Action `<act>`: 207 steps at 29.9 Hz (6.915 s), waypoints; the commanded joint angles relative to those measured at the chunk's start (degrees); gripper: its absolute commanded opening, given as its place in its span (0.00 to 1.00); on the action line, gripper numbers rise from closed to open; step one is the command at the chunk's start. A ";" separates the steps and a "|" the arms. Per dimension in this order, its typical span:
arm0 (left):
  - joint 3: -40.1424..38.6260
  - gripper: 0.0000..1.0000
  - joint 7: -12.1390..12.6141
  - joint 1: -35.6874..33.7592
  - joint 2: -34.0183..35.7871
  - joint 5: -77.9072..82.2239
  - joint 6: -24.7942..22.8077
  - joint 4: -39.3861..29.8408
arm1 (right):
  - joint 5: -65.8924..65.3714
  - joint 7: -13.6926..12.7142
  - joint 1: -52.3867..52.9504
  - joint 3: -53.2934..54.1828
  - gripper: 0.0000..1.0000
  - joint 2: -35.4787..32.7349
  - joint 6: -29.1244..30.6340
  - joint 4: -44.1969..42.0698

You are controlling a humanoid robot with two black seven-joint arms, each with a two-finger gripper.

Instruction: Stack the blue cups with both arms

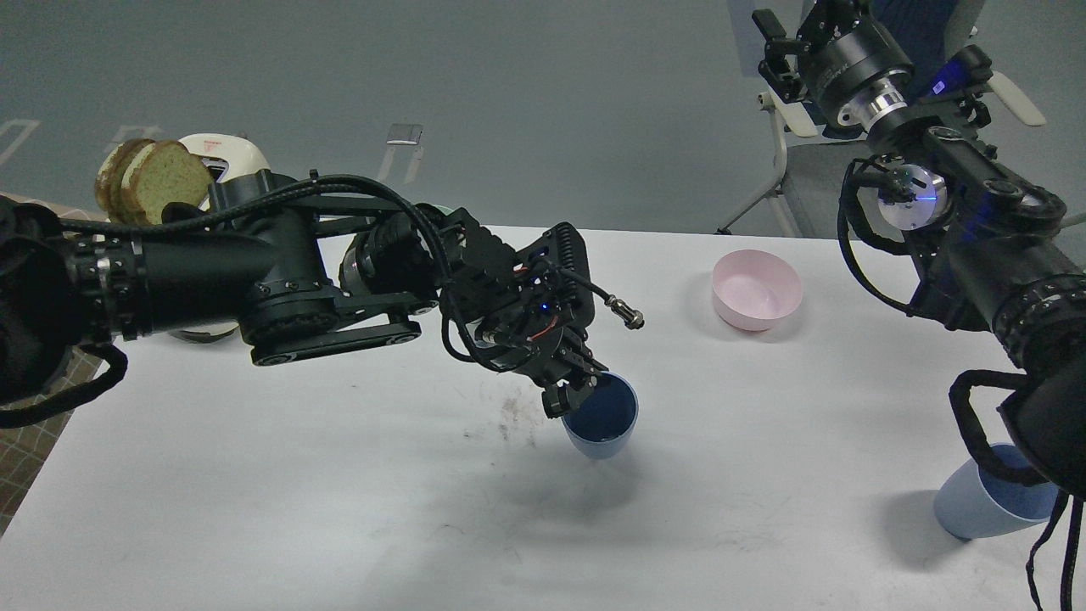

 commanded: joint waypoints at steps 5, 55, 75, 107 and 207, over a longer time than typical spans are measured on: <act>0.06 0.07 -0.04 0.37 -0.68 -0.34 0.00 0.07 | -0.01 0.00 -0.13 0.00 1.00 0.10 0.00 0.03; -36.76 0.97 3.48 15.40 14.08 -83.58 5.06 15.80 | -45.25 0.00 -3.64 -18.97 1.00 -79.86 0.00 75.69; -36.59 0.97 3.48 16.46 12.76 -82.96 4.62 15.28 | -72.78 0.00 -4.08 -42.79 1.00 -90.70 -12.18 82.12; -36.59 0.97 3.48 16.72 13.47 -82.87 4.54 15.10 | -72.17 0.00 -10.15 -47.02 0.02 -73.38 -13.59 71.57; -36.68 0.97 3.83 17.33 15.22 -82.87 4.45 14.92 | -65.66 0.00 34.76 -60.90 0.28 -16.51 -4.45 71.13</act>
